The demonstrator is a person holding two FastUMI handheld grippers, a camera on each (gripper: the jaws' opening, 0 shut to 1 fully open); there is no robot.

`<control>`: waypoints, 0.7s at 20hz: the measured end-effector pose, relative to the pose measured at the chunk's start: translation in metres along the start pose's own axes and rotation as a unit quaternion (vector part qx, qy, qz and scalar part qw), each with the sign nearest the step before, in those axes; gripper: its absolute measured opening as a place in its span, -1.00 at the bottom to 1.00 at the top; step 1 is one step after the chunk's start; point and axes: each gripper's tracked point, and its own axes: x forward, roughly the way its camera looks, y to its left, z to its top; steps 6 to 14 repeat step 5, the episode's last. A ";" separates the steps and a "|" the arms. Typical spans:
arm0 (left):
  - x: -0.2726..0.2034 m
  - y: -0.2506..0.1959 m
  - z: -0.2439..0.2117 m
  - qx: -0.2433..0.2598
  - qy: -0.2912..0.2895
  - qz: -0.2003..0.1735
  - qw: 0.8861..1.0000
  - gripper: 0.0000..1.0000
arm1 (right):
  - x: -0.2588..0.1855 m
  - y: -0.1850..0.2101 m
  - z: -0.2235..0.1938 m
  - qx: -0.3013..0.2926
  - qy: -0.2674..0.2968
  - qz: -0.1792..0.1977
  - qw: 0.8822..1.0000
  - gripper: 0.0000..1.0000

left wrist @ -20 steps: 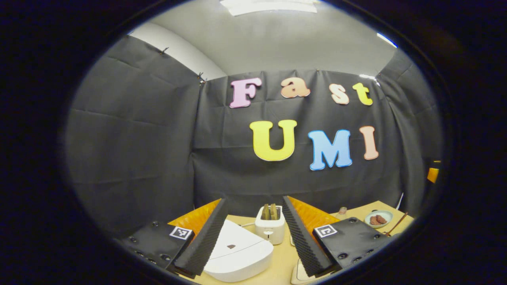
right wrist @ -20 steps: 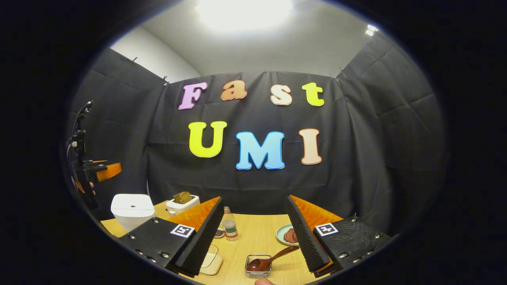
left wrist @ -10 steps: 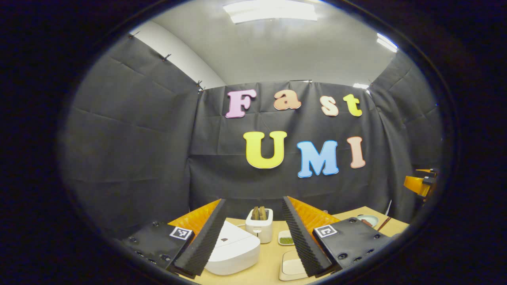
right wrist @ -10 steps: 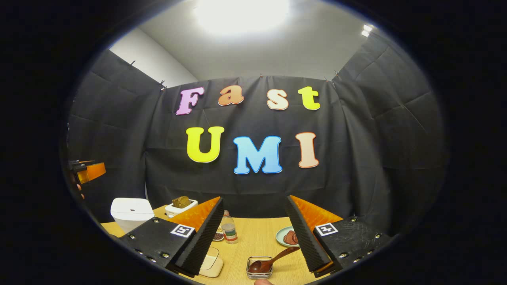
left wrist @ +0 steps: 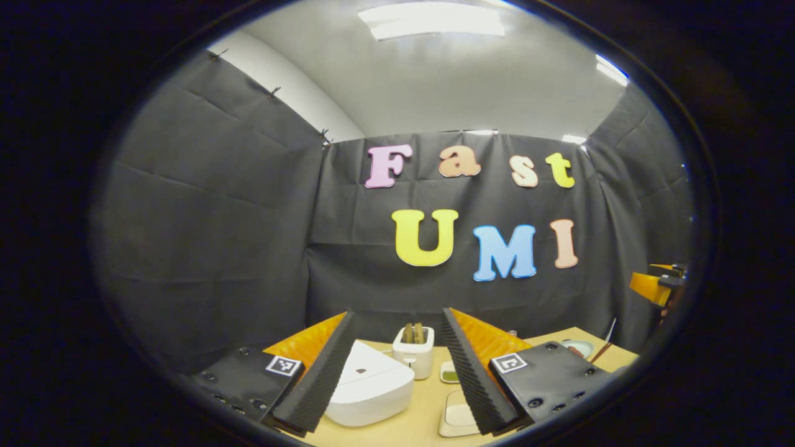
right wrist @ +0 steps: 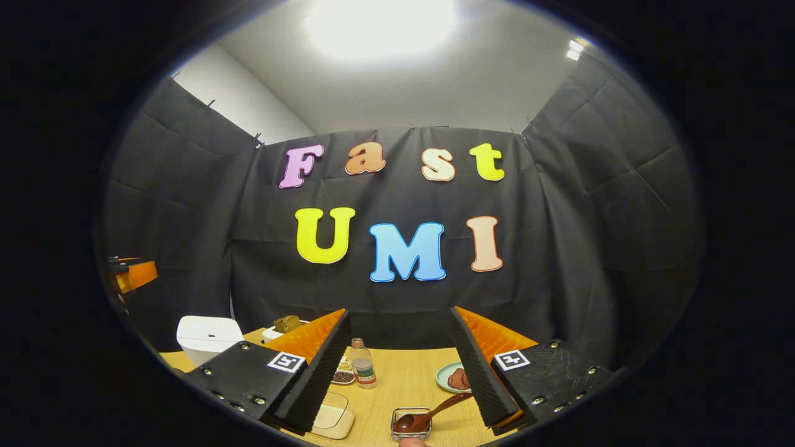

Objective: Close the left gripper, press the button to open the rice cooker; take a wooden spoon from the chopstick holder with the right hand, scoop a spoonful of rice and pour it into the rice cooker, then put the wooden spoon back into the chopstick holder.

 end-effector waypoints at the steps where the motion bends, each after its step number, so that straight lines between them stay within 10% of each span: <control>1: -0.001 0.000 0.002 0.000 -0.001 0.000 1.000 0.94 | 0.000 0.001 0.000 0.000 0.001 0.001 1.000 0.90; 14: -0.002 0.000 0.007 -0.006 -0.005 -0.001 1.000 0.91 | -0.002 0.003 0.001 -0.003 0.001 0.004 1.000 0.90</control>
